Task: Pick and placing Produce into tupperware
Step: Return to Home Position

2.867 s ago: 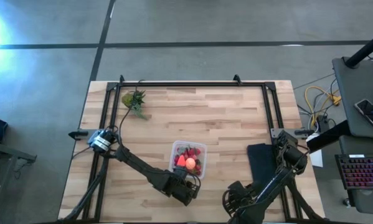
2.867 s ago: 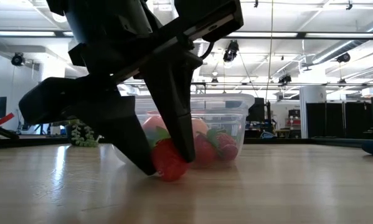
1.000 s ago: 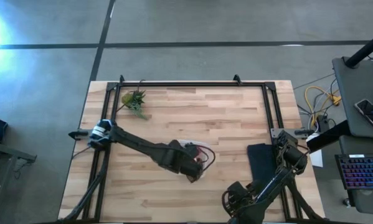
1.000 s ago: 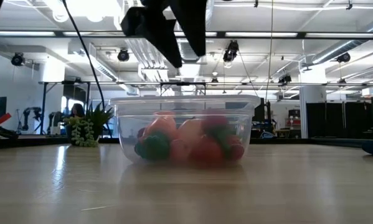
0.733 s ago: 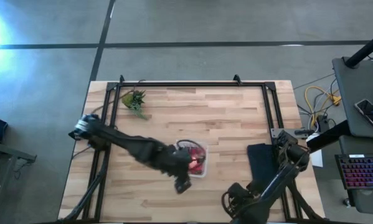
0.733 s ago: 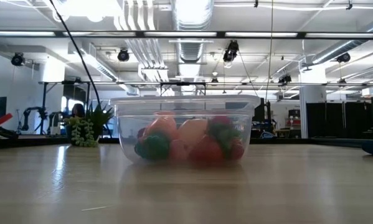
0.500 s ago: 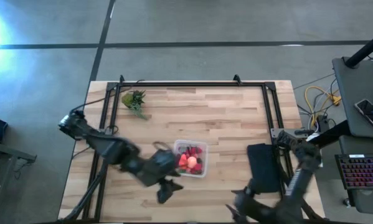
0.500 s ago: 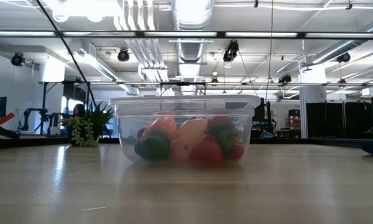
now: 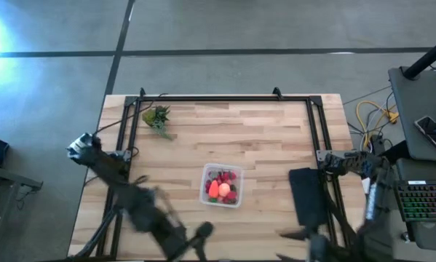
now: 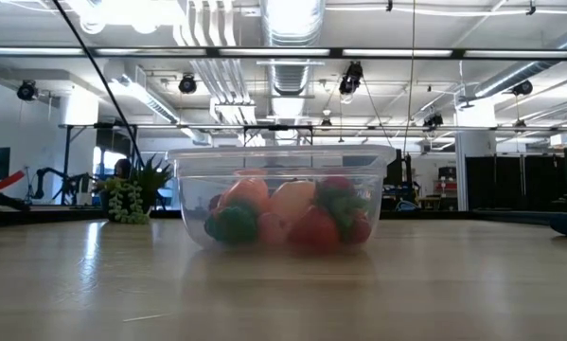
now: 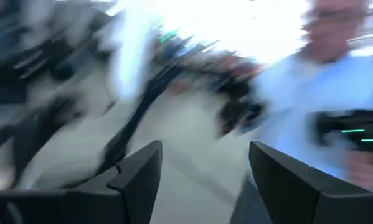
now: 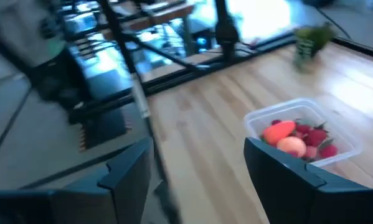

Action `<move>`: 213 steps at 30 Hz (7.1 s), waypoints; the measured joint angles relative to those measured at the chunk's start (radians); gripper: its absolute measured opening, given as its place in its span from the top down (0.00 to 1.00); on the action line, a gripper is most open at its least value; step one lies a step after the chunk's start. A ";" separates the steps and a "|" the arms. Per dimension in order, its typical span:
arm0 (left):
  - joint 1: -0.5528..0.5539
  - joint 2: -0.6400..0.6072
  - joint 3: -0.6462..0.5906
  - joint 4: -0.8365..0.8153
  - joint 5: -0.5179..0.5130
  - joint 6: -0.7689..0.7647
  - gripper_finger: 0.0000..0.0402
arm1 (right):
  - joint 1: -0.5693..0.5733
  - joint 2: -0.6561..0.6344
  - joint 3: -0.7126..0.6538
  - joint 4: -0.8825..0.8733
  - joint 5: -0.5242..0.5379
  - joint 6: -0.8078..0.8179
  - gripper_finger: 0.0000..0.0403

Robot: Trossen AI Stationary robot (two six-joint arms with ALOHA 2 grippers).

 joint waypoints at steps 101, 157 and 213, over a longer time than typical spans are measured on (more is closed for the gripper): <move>1.010 -1.616 -1.537 -0.076 0.032 -0.210 0.44 | -1.390 -1.473 -1.471 0.927 -1.124 -0.921 0.39; 1.009 -1.626 -1.559 -0.353 -0.025 -0.261 0.44 | -1.083 -1.865 -1.889 1.038 -0.819 -0.807 0.39; 1.009 -1.413 -1.613 -0.137 -0.073 -0.236 0.44 | -1.084 -1.822 -1.888 1.032 -0.810 -0.799 0.39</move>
